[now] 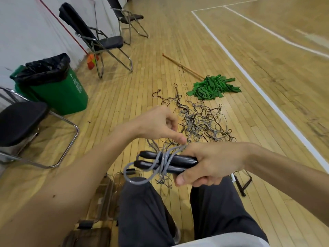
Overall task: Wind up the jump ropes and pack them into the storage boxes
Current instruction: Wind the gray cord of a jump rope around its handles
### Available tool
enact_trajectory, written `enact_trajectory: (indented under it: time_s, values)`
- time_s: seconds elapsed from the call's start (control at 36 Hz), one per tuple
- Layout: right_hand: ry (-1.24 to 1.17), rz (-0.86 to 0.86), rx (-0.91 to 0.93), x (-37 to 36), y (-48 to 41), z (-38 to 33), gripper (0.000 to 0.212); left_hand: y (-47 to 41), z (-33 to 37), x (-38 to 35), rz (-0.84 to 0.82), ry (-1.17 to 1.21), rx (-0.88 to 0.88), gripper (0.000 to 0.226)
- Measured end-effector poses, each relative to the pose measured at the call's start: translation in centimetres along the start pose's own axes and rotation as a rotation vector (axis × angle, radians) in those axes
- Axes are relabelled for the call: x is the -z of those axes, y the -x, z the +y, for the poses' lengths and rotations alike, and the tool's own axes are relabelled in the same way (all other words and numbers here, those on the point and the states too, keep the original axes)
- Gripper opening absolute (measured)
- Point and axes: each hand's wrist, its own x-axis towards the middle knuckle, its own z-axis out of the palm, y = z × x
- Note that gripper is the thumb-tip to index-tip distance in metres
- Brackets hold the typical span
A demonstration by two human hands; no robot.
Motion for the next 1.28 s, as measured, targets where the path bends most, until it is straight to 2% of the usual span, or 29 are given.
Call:
enact_trajectory:
  time_s: [0.11,0.17,0.22,0.25,0.28,0.31,0.33,0.39,0.44,0.56,0.64,0.86,0.94,1.03,1.17,1.28]
  values:
    - [-0.079,0.047,0.073,0.2,-0.1,0.5,0.026,-0.4,-0.3,-0.4,-0.052,0.234,0.027,0.06]
    - [-0.127,0.076,0.097,0.3,-0.2,0.8,0.026,-1.8,-5.4,-2.5,-0.101,0.296,0.144,0.052]
    - [-0.187,0.095,0.129,0.4,-0.3,1.0,0.014,-6.4,-20.1,-8.3,-0.131,0.428,0.361,0.047]
    - [-0.214,0.107,0.146,0.4,-0.4,1.0,0.009,-9.3,-27.4,-11.5,-0.129,0.622,0.372,0.053]
    - [-0.236,0.124,0.167,0.5,-0.4,1.0,0.005,-10.4,-30.9,-12.7,-0.176,0.784,0.35,0.056]
    - [-0.258,0.149,0.19,0.6,-0.5,1.0,0.007,-9.1,-29.9,-13.4,-0.121,0.87,0.373,0.052]
    - [-0.282,0.176,0.214,0.7,-0.6,1.1,0.011,-5.4,-25.0,-12.7,-0.119,0.86,0.353,0.043]
    - [-0.344,0.23,0.267,1.1,-0.6,1.3,0.015,-0.1,-8.0,-7.1,-0.124,0.785,0.195,0.033]
    - [-0.394,0.284,0.311,1.6,-0.7,1.4,0.013,0.7,-4.2,-6.2,-0.08,0.789,0.121,0.044]
    - [-0.395,0.432,0.304,2.3,-0.5,2.1,0.013,1.8,-3.8,-7.4,0.012,0.946,0.194,0.041]
    - [-0.4,0.509,0.265,3.0,-0.5,2.8,0.01,2.6,-3.9,-7.8,0.04,0.962,0.177,0.036]
    - [-0.356,0.685,0.134,4.3,-1.1,6.2,0.005,3.7,-3.5,-8.5,0.053,0.963,0.217,0.04]
    - [-0.376,0.778,0.122,5.1,-1.2,7.5,0.002,4.1,-3.5,-8.6,0.033,0.886,0.227,0.044]
    - [-0.362,0.822,0.077,5.8,-1.2,8.9,0.014,4.5,-3.2,-8.5,0.038,0.814,0.243,0.045]
    - [-0.371,0.841,-0.012,6.3,-2.0,10.8,0.007,4.6,-1.9,-7.2,0.066,0.602,0.157,0.037]
    - [-0.377,0.879,-0.1,6.9,-2.5,12.2,0.013,4.6,-1.2,-5.9,0.127,0.279,0.091,0.026]
